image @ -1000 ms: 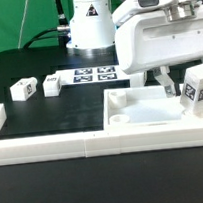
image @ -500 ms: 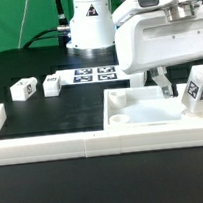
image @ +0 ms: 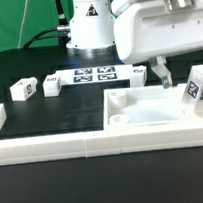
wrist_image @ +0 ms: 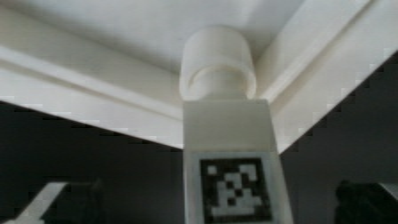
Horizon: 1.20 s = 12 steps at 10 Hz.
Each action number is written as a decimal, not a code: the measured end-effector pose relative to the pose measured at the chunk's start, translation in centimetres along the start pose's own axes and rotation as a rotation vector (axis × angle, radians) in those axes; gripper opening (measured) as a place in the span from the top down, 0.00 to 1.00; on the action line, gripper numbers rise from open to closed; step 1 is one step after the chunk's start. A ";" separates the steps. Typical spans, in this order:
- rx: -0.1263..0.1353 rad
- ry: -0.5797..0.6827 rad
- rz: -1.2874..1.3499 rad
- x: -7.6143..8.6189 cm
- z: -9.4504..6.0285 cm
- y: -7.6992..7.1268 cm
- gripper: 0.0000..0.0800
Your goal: Assemble one leg
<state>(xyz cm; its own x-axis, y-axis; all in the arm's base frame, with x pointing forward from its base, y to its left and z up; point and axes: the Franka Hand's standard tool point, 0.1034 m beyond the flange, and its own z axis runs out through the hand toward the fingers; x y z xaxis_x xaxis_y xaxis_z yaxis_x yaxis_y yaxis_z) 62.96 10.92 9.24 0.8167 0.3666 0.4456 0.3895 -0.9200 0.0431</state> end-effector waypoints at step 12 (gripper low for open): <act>0.150 -0.546 0.032 1.0 0.6 -1.3 0.19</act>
Offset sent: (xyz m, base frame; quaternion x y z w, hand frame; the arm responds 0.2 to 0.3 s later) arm 0.0000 0.0000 0.0000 0.0000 -0.0799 0.0000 0.9968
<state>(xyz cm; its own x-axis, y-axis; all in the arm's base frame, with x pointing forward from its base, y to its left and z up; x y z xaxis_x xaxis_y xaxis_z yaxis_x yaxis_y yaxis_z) 63.53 12.53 9.09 0.9154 0.3937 -0.0838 0.3843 -0.9168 -0.1085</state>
